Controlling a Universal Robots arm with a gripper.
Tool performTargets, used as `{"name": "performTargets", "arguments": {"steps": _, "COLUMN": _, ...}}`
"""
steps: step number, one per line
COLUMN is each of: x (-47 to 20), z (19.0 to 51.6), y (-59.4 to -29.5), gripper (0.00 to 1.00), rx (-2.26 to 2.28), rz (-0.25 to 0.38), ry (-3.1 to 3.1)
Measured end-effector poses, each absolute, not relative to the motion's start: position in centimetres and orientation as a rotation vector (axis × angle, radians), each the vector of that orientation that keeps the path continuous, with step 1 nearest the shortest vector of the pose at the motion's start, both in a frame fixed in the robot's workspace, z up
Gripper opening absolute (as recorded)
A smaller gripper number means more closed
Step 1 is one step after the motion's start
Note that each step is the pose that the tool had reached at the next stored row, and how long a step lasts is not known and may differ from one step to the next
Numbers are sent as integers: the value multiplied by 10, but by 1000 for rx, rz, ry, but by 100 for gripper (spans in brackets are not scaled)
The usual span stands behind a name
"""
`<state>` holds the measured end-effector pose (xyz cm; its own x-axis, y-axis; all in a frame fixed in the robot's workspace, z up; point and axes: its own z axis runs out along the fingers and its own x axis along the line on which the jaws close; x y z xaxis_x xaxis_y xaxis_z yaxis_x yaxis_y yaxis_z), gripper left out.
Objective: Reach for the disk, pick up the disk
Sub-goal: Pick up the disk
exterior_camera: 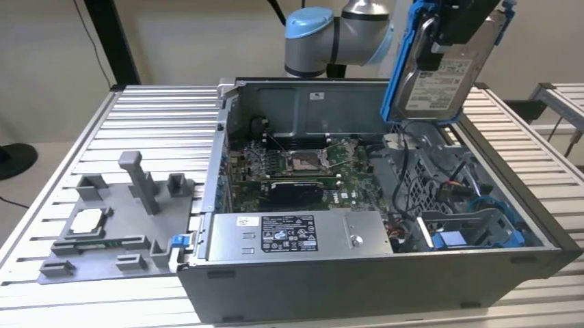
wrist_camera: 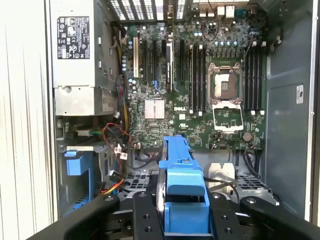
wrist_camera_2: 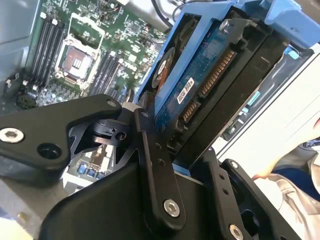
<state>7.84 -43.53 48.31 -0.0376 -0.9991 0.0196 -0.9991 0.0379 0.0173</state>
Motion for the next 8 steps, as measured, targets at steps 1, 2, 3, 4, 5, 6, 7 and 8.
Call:
{"name": "performTargets", "arguments": {"steps": 1, "x": 78, "z": 483, "y": -437, "gripper": 0, "rx": 2161, "rz": 2, "ry": -2244}}
{"name": "performTargets", "arguments": {"steps": 2, "x": 78, "z": 483, "y": -438, "gripper": 0, "rx": 2161, "rz": 2, "ry": -2244}}
{"name": "performTargets", "arguments": {"steps": 3, "x": 78, "z": 482, "y": -439, "gripper": 0, "rx": 2161, "rz": 2, "ry": -2244}}
{"name": "performTargets", "arguments": {"steps": 4, "x": 78, "z": 482, "y": -441, "gripper": 0, "rx": 2161, "rz": 2, "ry": -2244}}
{"name": "performTargets", "arguments": {"steps": 5, "x": 78, "z": 482, "y": -442, "gripper": 0, "rx": 2161, "rz": 2, "ry": -2244}}
{"name": "performTargets", "arguments": {"steps": 6, "x": 78, "z": 482, "y": -444, "gripper": 0, "rx": 2160, "rz": 2, "ry": -2244}}
{"name": "performTargets", "arguments": {"steps": 7, "x": 78, "z": 482, "y": -445, "gripper": 0, "rx": 2160, "rz": 2, "ry": -2245}}
{"name": "performTargets", "arguments": {"steps": 8, "x": 78, "z": 482, "y": -447, "gripper": 0, "rx": 2160, "rz": 2, "ry": -2244}}
